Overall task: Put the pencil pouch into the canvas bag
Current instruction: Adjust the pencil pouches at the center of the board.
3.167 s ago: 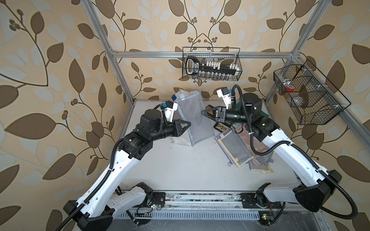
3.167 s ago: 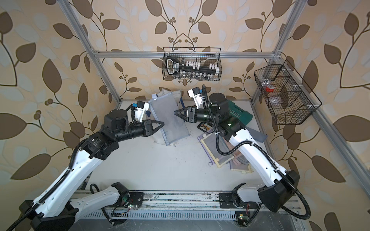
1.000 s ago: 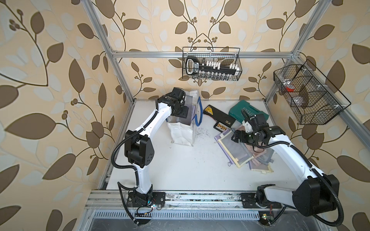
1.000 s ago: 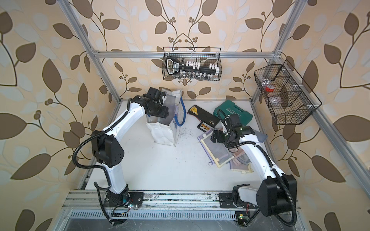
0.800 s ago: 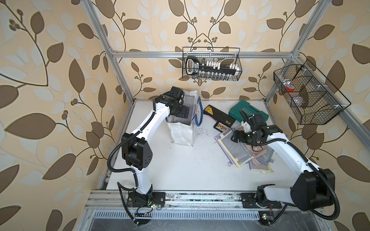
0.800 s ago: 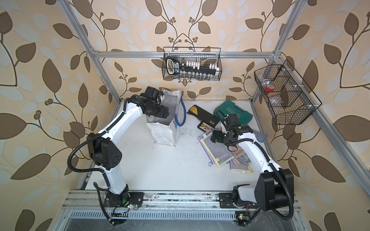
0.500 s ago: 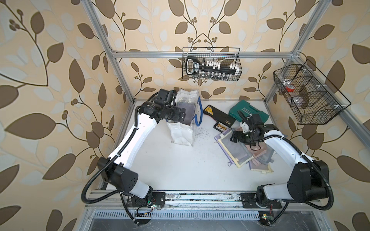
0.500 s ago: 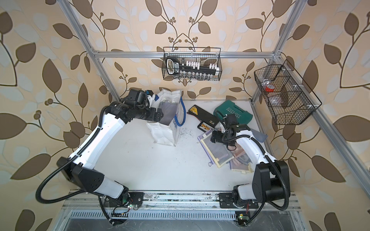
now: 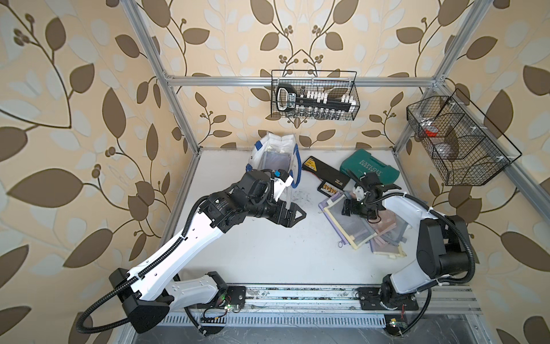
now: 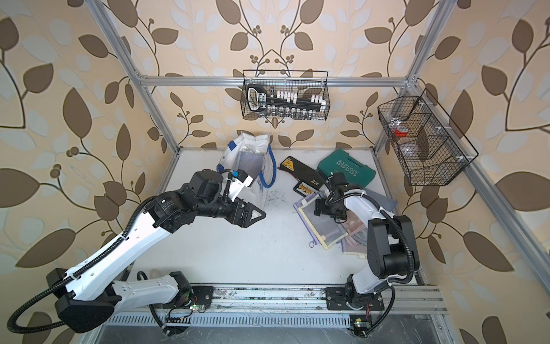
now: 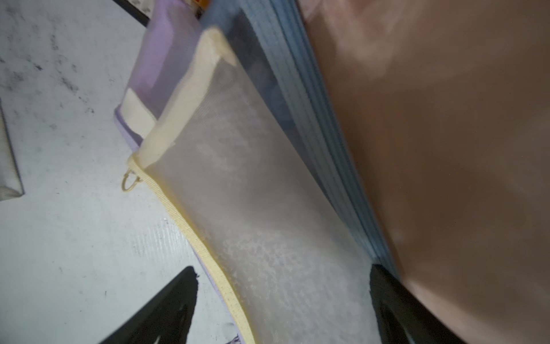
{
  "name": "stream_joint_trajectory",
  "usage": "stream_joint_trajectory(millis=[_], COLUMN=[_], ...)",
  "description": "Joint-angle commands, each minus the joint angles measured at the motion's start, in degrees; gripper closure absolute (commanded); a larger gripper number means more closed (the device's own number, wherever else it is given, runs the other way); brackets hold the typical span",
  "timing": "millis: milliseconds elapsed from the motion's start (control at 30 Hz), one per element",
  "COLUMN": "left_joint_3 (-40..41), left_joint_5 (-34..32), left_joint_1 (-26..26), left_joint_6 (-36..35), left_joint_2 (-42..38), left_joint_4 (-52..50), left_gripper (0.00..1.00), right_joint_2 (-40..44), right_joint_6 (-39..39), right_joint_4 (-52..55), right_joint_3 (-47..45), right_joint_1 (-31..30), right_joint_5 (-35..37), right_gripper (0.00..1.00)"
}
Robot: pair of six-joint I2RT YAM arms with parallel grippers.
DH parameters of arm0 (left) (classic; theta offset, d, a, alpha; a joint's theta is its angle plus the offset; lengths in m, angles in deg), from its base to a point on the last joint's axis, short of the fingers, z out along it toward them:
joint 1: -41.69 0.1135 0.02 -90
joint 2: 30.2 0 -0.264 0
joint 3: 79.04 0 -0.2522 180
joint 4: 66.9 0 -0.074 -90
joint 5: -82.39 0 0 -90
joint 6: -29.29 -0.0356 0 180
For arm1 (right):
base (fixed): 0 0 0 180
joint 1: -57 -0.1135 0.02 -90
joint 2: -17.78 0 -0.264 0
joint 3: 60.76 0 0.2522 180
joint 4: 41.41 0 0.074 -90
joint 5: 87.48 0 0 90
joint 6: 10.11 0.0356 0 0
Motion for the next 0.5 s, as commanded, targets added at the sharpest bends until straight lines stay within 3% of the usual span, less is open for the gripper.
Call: stream_joint_trajectory(millis=[0, 167, 367, 467], left_joint_3=[0.95, 1.25, 3.24, 4.18], left_joint_5=[2.57, 2.71, 2.33, 1.51], left_joint_1=[-0.99, -1.24, -1.22, -1.22], left_joint_6=[4.73, 5.02, 6.39, 7.01], left_joint_2=[-1.65, -1.58, -1.25, -0.17], left_joint_4=[5.48, 5.55, 7.08, 6.76], left_gripper=[0.01, 0.01, 0.01, 0.02], right_joint_2=[-1.45, -1.39, -1.87, -2.09], right_joint_6=[-0.62, 0.09, 3.54, 7.77], right_joint_4=[-1.53, -2.87, -5.91, -9.22], right_joint_3=[-1.2, -3.05, -6.4, -8.69], right_joint_1=[0.09, -0.23, -3.57, -6.89], right_joint_5=[0.67, 0.41, -2.62, -6.1], right_gripper=[0.18, 0.22, 0.44, 0.45])
